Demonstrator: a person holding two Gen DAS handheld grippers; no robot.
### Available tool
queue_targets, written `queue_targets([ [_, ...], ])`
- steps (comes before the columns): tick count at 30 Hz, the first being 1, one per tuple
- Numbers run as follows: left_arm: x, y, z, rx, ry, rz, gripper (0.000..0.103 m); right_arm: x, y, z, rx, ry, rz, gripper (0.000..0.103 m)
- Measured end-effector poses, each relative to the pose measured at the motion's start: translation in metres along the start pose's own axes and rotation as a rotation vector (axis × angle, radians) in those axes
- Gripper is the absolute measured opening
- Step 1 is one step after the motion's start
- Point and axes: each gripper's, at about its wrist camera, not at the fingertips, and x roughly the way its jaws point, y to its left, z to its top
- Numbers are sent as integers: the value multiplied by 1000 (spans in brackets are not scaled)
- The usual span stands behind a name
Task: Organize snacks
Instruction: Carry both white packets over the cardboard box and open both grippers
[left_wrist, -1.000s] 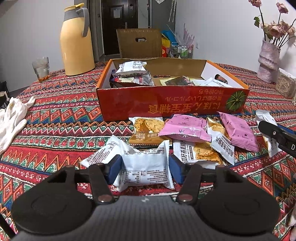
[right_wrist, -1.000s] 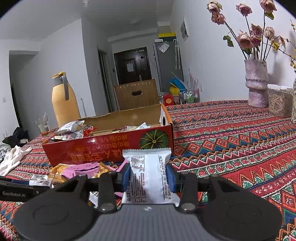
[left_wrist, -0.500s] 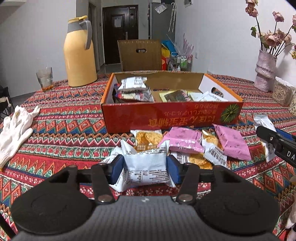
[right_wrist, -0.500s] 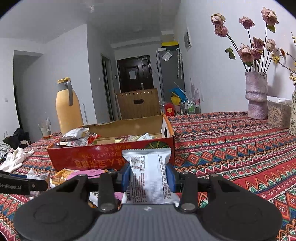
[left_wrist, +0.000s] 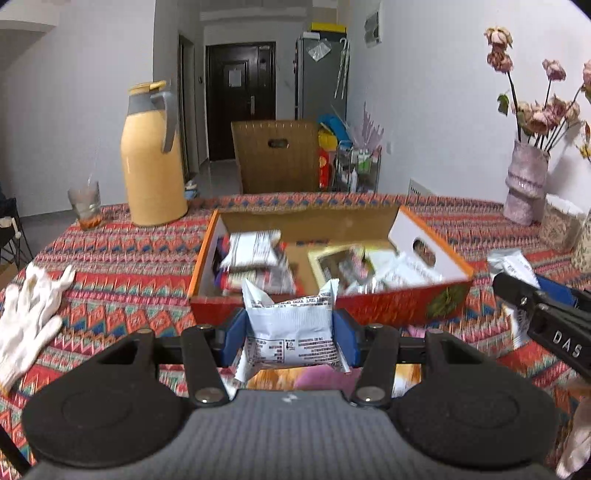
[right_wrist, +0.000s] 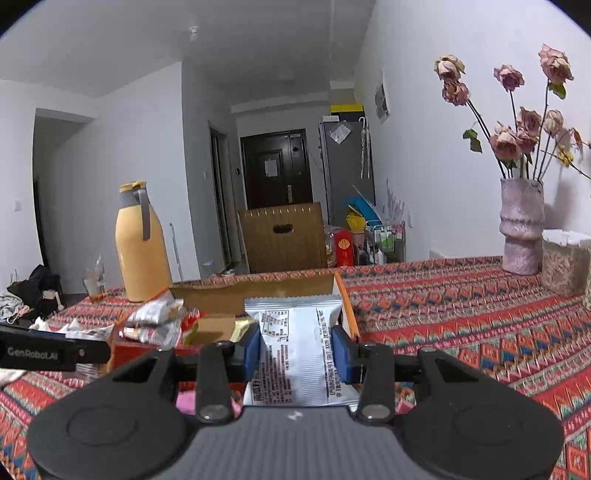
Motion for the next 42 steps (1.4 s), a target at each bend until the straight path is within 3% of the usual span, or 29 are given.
queue_targets([
  [12, 44, -13, 56, -24, -34, 5, 53, 64, 3, 38, -9, 2, 2, 40],
  [19, 79, -17, 72, -52, -30, 15, 53, 112, 7, 41, -24, 38, -2, 40],
  [25, 110, -17, 71, -51, -21, 37, 52, 137, 0, 30, -9, 31, -24, 40],
  [33, 127, -18, 61, -42, -13, 49, 53, 156, -4, 20, -5, 87, -23, 40],
  [37, 125, -15, 60, -54, -17, 29, 62, 160, -4, 19, -3, 105, -31, 42],
  [40, 120, -12, 60, -65, -41, 45, 80, 157, -6, 19, 10, 97, -36, 70],
  [42, 117, -8, 60, -74, -52, 51, 87, 154, -7, 19, 11, 93, -42, 89],
])
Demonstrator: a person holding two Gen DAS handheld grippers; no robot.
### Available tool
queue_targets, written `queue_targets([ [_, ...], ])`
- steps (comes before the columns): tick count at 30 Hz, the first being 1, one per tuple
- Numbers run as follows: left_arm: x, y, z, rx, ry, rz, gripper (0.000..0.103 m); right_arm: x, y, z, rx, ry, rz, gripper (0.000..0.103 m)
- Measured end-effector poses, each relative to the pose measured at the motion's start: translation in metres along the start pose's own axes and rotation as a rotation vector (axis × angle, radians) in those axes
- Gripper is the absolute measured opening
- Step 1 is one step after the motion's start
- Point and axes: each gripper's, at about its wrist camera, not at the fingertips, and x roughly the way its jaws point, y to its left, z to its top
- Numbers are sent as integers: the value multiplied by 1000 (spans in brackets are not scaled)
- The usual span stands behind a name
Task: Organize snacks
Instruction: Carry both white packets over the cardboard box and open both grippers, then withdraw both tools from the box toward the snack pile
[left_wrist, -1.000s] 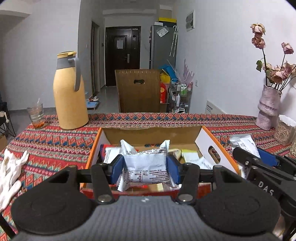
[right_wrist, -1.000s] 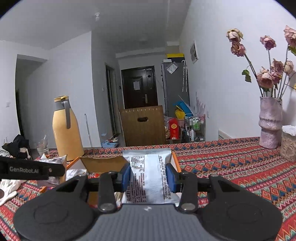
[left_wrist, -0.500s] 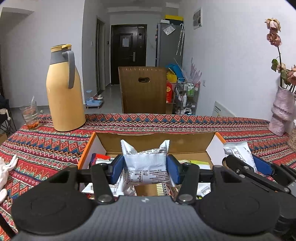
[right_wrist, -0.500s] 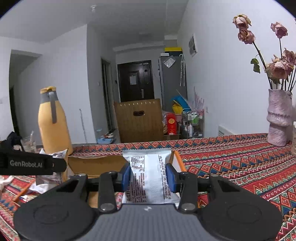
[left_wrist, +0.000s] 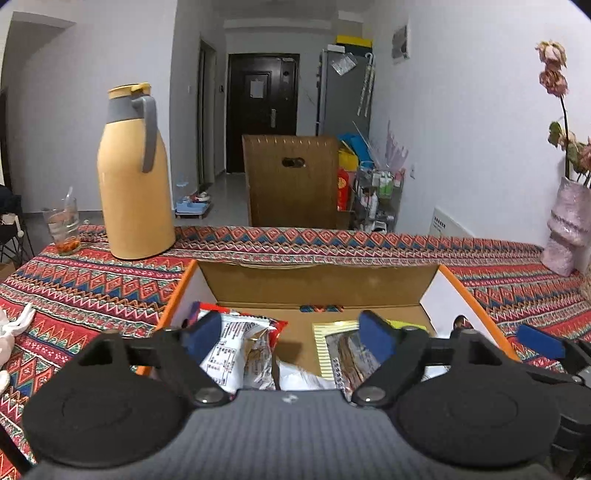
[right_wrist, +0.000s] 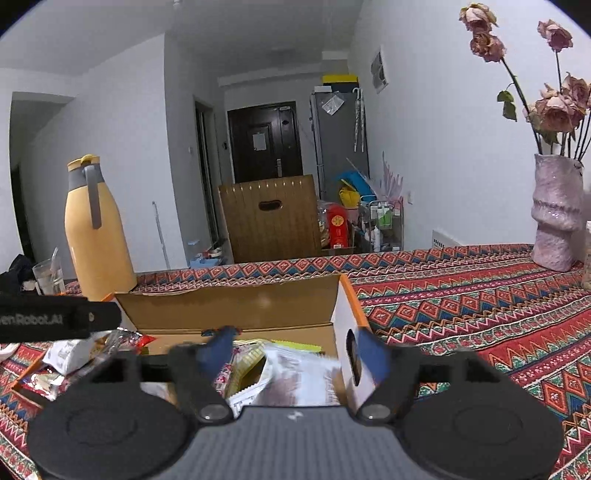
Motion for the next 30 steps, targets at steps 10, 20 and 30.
queue_targets([
  [10, -10, 4, 1, -16, -29, 30, 103, -8, -10, -2, 39, 12, 1, 103],
  [20, -30, 6, 6, -25, -33, 39, 103, -33, -10, 4, 32, -19, 5, 103],
  [30, -61, 24, 2, -21, -38, 24, 103, -69, -8, 13, 8, -45, 22, 103],
])
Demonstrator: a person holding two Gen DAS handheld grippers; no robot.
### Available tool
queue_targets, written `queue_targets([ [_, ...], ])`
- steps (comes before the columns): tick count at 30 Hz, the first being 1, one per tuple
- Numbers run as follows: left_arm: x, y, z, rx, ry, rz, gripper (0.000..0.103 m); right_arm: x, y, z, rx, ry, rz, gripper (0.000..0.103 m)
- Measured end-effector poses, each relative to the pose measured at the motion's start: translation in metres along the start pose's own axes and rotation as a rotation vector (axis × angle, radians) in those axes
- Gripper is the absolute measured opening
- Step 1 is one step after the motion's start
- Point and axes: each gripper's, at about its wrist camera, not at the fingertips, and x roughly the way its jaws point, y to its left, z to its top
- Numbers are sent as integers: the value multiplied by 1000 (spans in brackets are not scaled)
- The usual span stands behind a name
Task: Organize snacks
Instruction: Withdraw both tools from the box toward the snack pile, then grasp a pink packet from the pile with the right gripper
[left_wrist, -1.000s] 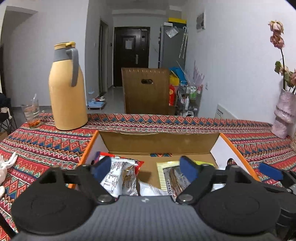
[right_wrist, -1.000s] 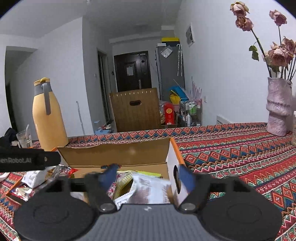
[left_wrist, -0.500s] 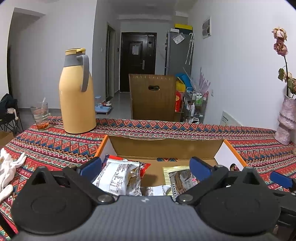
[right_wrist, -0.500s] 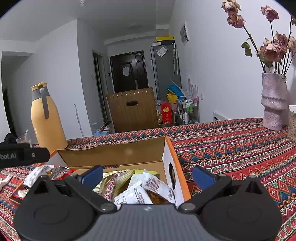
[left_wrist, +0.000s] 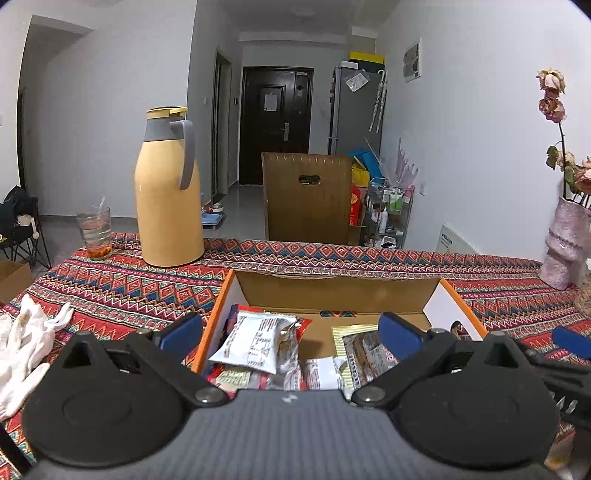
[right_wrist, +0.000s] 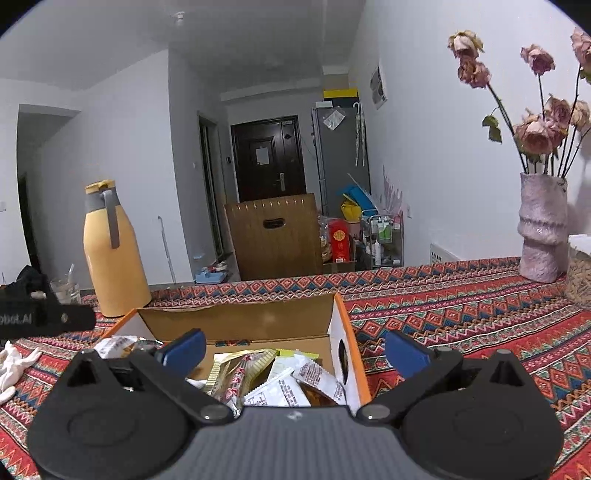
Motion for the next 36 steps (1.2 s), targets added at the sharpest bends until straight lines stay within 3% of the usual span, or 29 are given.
queue_targets([
  [7, -20, 14, -14, 22, 6, -8, 103, -22, -2, -7, -31, 20, 4, 103],
  [23, -31, 53, -75, 64, 99, 22, 103, -39, -4, -69, -50, 208, -31, 103],
  [36, -20, 61, -99, 50, 99, 18, 103, -15, 11, -76, -58, 295, -47, 103],
])
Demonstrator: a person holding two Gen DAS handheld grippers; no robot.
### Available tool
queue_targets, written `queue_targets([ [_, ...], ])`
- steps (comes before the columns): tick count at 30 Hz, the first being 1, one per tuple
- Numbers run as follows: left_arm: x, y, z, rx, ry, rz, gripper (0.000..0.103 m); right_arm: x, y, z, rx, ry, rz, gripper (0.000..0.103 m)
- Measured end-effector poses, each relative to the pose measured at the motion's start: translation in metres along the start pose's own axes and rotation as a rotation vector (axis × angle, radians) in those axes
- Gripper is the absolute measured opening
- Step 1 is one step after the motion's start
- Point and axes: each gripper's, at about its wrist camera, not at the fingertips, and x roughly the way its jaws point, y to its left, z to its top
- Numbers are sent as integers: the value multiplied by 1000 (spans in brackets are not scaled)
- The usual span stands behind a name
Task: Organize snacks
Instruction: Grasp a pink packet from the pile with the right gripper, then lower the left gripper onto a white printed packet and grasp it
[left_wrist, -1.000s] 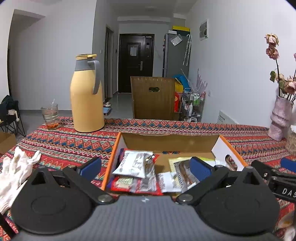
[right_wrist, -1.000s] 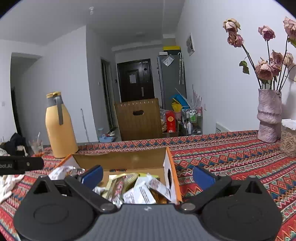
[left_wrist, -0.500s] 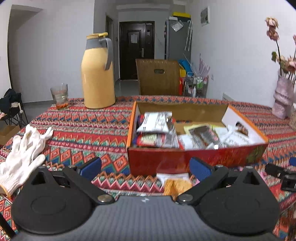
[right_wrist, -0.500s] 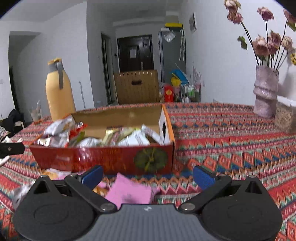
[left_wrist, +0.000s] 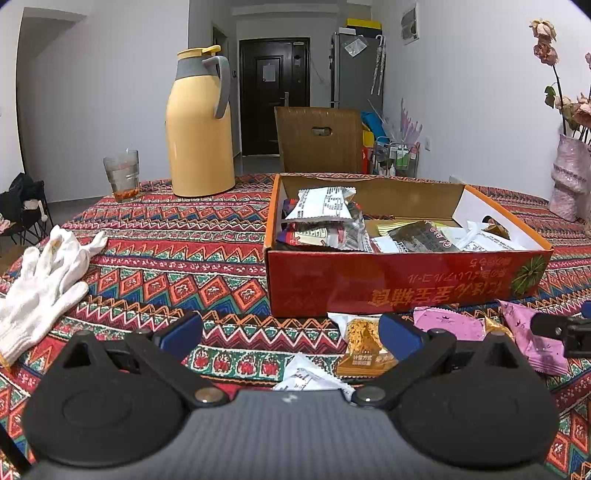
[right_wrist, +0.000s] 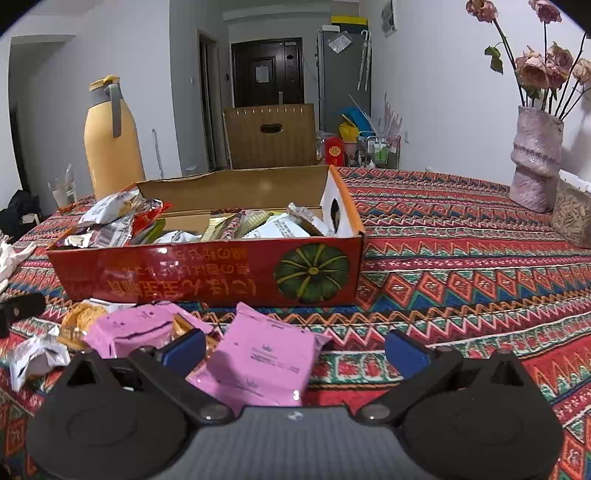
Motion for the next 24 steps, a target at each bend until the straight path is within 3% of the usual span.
queue_targets([
  [7, 4, 6, -2, -38, 19, -20, 103, 27, 1, -4, 37, 55, -31, 103],
  [10, 5, 7, -2, -45, 22, -28, 103, 29, -3, -6, 63, 56, -28, 94],
  [12, 5, 8, -2, -52, 24, -32, 103, 29, -4, -8, 71, 58, -27, 79],
  [17, 6, 8, -2, -52, 31, -36, 103, 25, 0, -11, 39, 48, -21, 63],
  [24, 9, 9, -2, -65, 47, -35, 103, 9, 6, -14, 16, -39, -10, 61],
])
